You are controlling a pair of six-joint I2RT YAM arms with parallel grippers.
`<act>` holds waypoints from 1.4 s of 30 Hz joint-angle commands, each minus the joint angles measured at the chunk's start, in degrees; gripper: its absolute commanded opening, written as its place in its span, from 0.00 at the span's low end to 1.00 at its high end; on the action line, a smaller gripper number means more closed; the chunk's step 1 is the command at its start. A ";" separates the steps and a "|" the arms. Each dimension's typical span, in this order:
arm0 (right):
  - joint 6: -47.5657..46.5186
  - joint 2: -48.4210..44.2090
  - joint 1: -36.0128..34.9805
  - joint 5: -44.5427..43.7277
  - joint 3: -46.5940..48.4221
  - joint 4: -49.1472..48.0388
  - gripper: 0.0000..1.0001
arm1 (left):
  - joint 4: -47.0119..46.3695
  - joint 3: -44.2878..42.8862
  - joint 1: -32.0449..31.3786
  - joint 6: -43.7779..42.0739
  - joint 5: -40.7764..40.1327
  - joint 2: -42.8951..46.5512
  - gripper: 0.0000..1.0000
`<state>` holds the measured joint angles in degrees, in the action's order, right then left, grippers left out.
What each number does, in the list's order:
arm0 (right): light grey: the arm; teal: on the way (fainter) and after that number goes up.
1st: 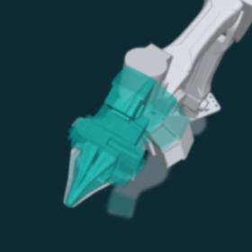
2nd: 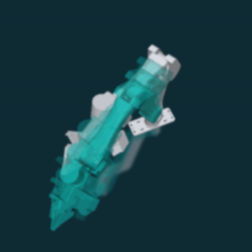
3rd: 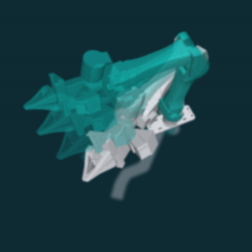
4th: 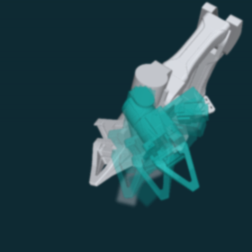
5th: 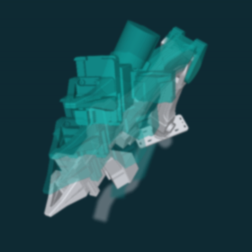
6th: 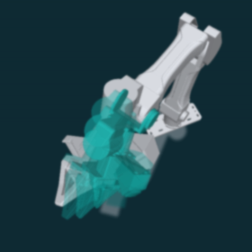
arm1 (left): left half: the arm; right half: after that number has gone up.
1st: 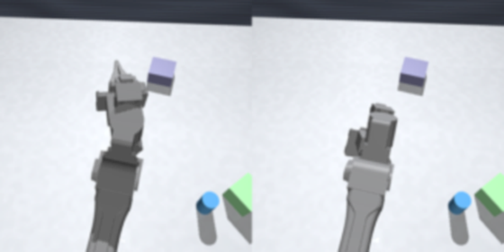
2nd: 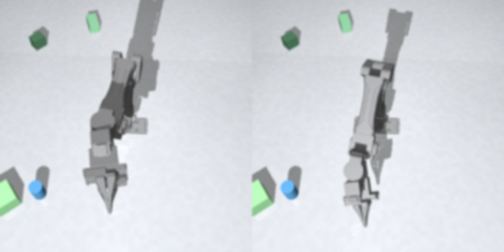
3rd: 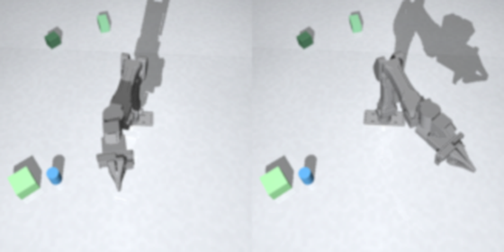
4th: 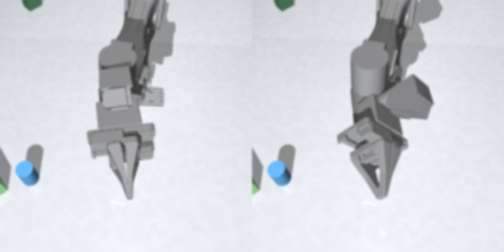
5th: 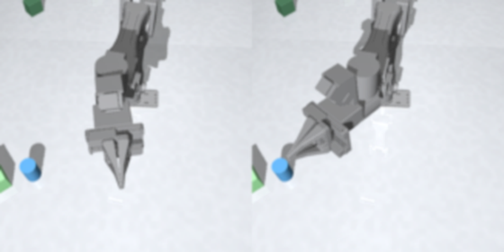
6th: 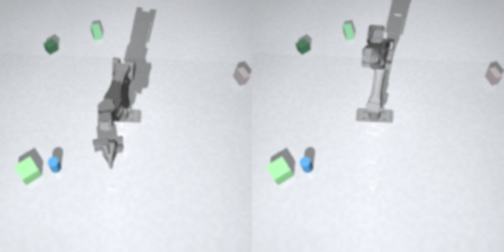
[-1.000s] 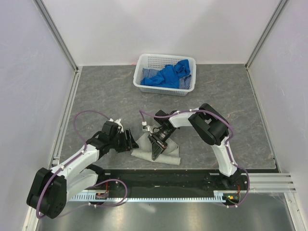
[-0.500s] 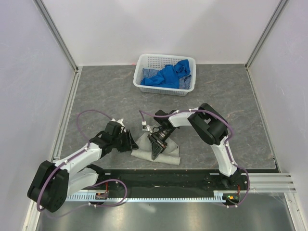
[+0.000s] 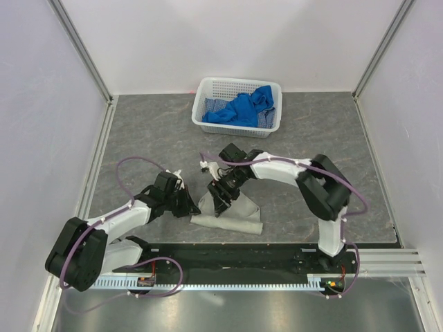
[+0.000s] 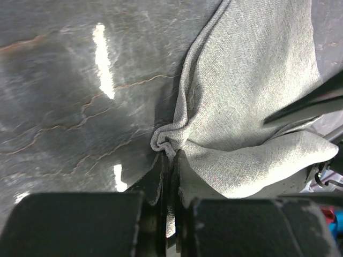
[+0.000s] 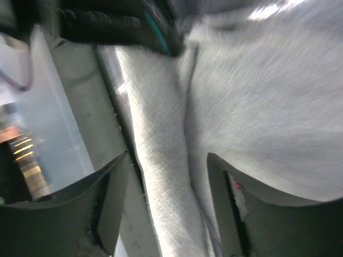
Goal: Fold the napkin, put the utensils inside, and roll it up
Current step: Roll the napkin with the utensil
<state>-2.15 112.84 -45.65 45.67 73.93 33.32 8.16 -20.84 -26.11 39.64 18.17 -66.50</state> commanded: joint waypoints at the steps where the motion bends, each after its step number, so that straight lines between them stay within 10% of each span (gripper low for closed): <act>1: -4.61 -12.71 -7.77 -24.98 -5.27 -10.54 0.72 | 3.35 -0.87 -0.17 -1.58 0.46 -3.63 0.02; 18: -10.41 -14.58 -24.67 -51.91 -19.62 -27.09 0.70 | 4.23 -3.94 1.50 -4.04 6.26 -8.47 0.02; 30: -7.87 -7.56 -17.03 -27.17 -14.35 -16.19 0.38 | 0.46 -5.26 1.50 -7.38 12.50 -9.88 0.03; 35: -5.76 -4.21 -12.46 -12.91 -11.36 -11.88 0.30 | 2.55 -8.51 1.50 -7.38 7.59 -6.73 0.54; 42: -2.33 1.50 -7.09 0.20 -8.02 -9.94 0.29 | 9.50 -9.48 1.50 -7.56 -3.66 -1.27 0.72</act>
<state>-9.02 108.68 -54.92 36.93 64.95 16.38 14.02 -28.45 -24.34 34.54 21.93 -71.90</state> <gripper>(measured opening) 0.302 0.689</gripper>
